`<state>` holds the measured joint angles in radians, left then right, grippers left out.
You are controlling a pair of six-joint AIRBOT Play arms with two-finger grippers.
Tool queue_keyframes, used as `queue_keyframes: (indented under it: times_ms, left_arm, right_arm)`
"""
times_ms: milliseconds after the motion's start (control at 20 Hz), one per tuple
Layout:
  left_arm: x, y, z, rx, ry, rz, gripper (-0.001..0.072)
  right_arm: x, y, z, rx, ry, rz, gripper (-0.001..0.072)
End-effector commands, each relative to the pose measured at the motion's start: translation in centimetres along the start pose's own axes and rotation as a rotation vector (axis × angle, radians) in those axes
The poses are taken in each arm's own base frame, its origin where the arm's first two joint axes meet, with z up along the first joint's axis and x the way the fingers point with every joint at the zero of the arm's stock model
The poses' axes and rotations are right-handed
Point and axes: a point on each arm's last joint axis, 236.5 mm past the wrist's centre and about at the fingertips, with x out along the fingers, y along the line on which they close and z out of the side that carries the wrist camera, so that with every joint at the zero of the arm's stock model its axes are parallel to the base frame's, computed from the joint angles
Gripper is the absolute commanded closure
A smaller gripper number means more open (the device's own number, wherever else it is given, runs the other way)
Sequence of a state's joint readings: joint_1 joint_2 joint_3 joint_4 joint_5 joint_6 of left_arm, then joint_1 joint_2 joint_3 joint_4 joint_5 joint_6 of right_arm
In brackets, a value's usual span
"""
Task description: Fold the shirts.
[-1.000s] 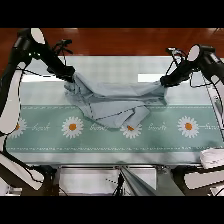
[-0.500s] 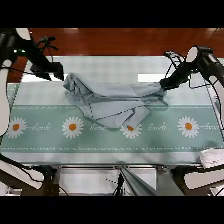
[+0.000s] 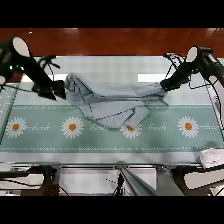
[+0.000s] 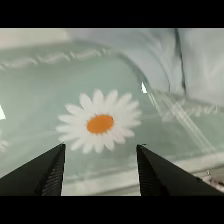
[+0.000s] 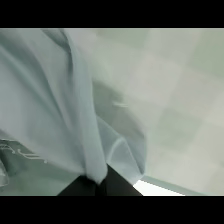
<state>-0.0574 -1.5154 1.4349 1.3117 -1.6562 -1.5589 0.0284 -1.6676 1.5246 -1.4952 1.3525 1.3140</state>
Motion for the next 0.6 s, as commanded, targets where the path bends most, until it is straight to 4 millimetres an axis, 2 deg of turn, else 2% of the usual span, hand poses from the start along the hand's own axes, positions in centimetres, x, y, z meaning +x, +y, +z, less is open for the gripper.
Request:
queue_keyframes:
  times_ms: [0, 100, 150, 250, 300, 350, 550]
  left_arm:
    - [5.3, -4.5, -4.6, -0.012, 0.062, -0.217, 0.0173]
    - [6.6, -7.9, -4.9, -0.062, 0.022, -0.386, 0.0173]
    - [7.3, -8.9, -4.9, -0.085, 0.014, -0.427, 0.0173]
    - [9.3, -10.2, -5.1, -0.09, 0.009, -0.432, 0.0165]
    - [10.3, -10.8, -5.1, -0.079, -0.004, -0.418, 0.0085]
    - [11.2, -11.5, -5.1, -0.078, -0.015, -0.404, 0.0036]
    - [13.7, -14.7, -4.6, -0.024, -0.059, -0.388, 0.0035]
  right_arm:
    - [0.0, 0.3, 0.5, 0.006, -0.02, 0.013, 0.0686]
    - [0.0, 0.8, 1.1, 0.013, -0.044, 0.037, 0.0686]
    - [0.0, 1.0, 1.2, 0.015, -0.049, 0.043, 0.0686]
    - [0.0, 1.0, 1.2, 0.014, -0.052, 0.042, 0.0686]
    - [0.0, 0.9, 1.2, 0.014, -0.051, 0.04, 0.0686]
    - [0.0, 0.9, 1.2, 0.014, -0.052, 0.04, 0.0686]
    - [0.0, 0.9, 1.2, 0.014, -0.051, 0.04, 0.0685]
